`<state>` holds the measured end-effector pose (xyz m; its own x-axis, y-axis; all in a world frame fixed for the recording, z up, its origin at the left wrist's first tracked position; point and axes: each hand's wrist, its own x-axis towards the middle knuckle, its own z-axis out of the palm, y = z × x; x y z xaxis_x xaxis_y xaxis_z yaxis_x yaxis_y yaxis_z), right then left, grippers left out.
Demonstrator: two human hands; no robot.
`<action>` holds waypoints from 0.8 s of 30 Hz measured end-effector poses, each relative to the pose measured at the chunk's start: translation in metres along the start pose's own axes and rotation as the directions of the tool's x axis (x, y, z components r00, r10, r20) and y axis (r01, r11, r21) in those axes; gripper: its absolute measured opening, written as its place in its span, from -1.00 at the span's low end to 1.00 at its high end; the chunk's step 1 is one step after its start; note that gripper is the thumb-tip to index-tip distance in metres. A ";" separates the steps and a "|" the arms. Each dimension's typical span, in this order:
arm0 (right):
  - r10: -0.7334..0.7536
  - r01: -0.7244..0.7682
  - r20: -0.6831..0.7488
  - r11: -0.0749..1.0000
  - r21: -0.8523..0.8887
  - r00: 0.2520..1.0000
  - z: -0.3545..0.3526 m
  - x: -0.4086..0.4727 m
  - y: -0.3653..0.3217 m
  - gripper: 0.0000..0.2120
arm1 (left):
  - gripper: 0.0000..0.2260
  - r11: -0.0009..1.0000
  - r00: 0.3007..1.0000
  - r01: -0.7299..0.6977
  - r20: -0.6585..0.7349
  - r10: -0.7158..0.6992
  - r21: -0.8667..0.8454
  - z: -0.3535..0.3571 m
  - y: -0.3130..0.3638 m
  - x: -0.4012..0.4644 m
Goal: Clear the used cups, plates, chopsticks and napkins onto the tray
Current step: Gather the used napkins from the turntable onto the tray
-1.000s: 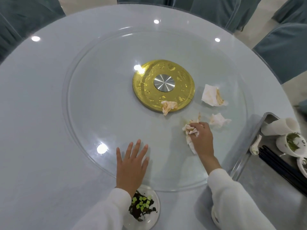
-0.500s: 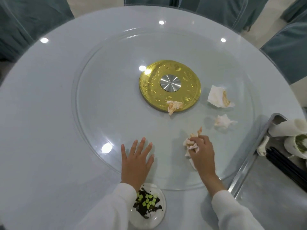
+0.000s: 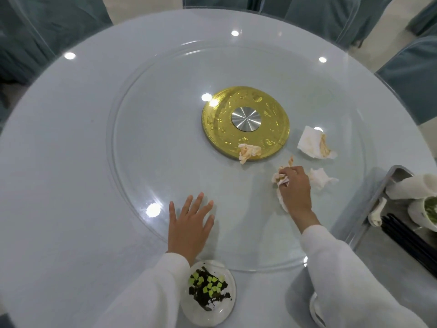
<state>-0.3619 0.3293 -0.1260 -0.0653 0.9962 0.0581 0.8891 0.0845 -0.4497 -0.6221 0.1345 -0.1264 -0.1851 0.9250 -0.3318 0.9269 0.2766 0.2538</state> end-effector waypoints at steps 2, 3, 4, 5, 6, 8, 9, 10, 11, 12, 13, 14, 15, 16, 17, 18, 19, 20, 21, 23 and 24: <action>0.006 -0.006 0.001 1.000 -0.004 1.000 0.001 -0.001 0.000 -0.68 | -0.54 0.999 1.000 0.004 0.006 -0.004 -0.036 -0.001 0.000 0.001; 0.013 -0.013 -0.003 1.000 0.007 1.000 0.000 -0.009 0.000 -0.70 | -0.54 0.999 1.000 0.008 0.015 -0.008 -0.042 -0.001 0.001 0.001; 0.011 -0.011 -0.010 1.000 0.021 1.000 0.000 -0.020 0.000 -0.71 | -0.54 0.999 1.000 0.013 0.020 -0.012 -0.043 -0.002 0.001 0.001; 0.001 -0.001 -0.019 0.999 0.033 1.000 -0.001 -0.034 0.000 -0.70 | -0.54 0.999 1.000 0.018 0.022 -0.017 -0.041 -0.003 0.001 0.001; -0.007 0.008 -0.024 0.999 0.040 1.000 -0.001 -0.049 -0.001 -0.69 | -0.54 0.999 1.000 0.020 0.023 -0.019 -0.039 -0.004 0.001 0.002; -0.025 0.026 -0.027 0.998 0.053 0.999 0.000 -0.081 -0.002 -0.64 | -0.54 0.999 1.000 0.014 0.027 -0.013 -0.030 -0.008 0.001 0.002; -0.038 0.040 -0.023 0.997 0.067 0.999 0.002 -0.099 -0.003 -0.61 | -0.54 0.999 1.000 0.013 0.029 -0.012 -0.030 -0.009 0.000 0.001; -0.050 0.051 -0.012 0.995 0.083 0.999 0.003 -0.116 -0.004 -0.59 | -0.54 0.999 0.999 0.014 0.033 -0.013 -0.030 -0.011 0.000 0.002; -0.056 0.056 0.001 0.994 0.097 0.998 0.005 -0.133 -0.005 -0.57 | -0.54 0.999 0.999 0.016 0.039 -0.015 -0.028 -0.013 -0.001 0.002; -0.062 0.060 0.013 0.992 0.108 0.998 0.006 -0.146 -0.005 -0.56 | -0.54 1.000 0.999 0.018 0.043 -0.017 -0.022 -0.014 -0.001 0.002; -0.067 0.064 0.024 0.991 0.119 0.997 0.006 -0.156 -0.006 -0.55 | -0.54 1.000 0.999 0.020 0.045 -0.019 -0.014 -0.015 -0.001 0.002; -0.069 0.064 0.032 0.989 0.131 0.997 0.006 -0.162 -0.007 -0.55 | -0.55 1.000 0.999 0.022 0.045 -0.022 -0.011 -0.015 -0.001 0.001; -0.068 0.063 0.035 0.988 0.141 0.997 0.006 -0.163 -0.008 -0.55 | -0.55 1.000 0.999 0.024 0.045 -0.023 -0.014 -0.016 -0.002 0.001; -0.070 0.064 0.038 0.987 0.144 0.997 0.006 -0.162 -0.009 -0.55 | -0.55 1.000 0.999 0.024 0.045 -0.023 -0.020 -0.016 -0.003 0.001; -0.077 0.070 0.045 0.987 0.142 0.996 0.006 -0.158 -0.010 -0.57 | -0.55 0.999 0.999 0.022 0.043 -0.021 -0.029 -0.016 -0.004 0.001; -0.089 0.081 0.055 0.987 0.137 0.995 0.006 -0.153 -0.011 -0.58 | -0.55 0.999 0.999 0.020 0.042 -0.018 -0.045 -0.016 -0.005 0.002; -0.103 0.094 0.065 0.987 0.128 0.993 0.006 -0.146 -0.012 -0.60 | -0.55 0.998 0.999 0.017 0.043 -0.014 -0.062 -0.016 -0.006 0.003; -0.116 0.107 0.076 0.987 0.119 0.990 0.007 -0.136 -0.014 -0.61 | -0.55 0.997 0.999 0.014 0.044 -0.011 -0.073 -0.015 -0.008 0.004; -0.125 0.115 0.084 0.987 0.113 0.989 0.008 -0.124 -0.016 -0.61 | -0.55 0.997 0.999 0.010 0.047 -0.007 -0.076 -0.015 -0.009 0.005; -0.135 0.125 0.081 0.986 0.112 0.988 0.012 -0.095 -0.022 -0.61 | -0.55 0.998 0.999 0.001 0.049 0.002 -0.069 -0.013 -0.012 0.006; -0.137 0.128 0.075 0.985 0.113 0.988 0.013 -0.078 -0.026 -0.62 | -0.55 0.998 0.999 -0.003 0.046 0.006 -0.064 -0.012 -0.013 0.006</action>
<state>-0.3860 0.2499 -0.1307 -0.2208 0.9739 0.0520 0.8162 0.2137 -0.5367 -0.6395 0.1397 -0.1214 -0.1646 0.9135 -0.3720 0.9044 0.2903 0.3127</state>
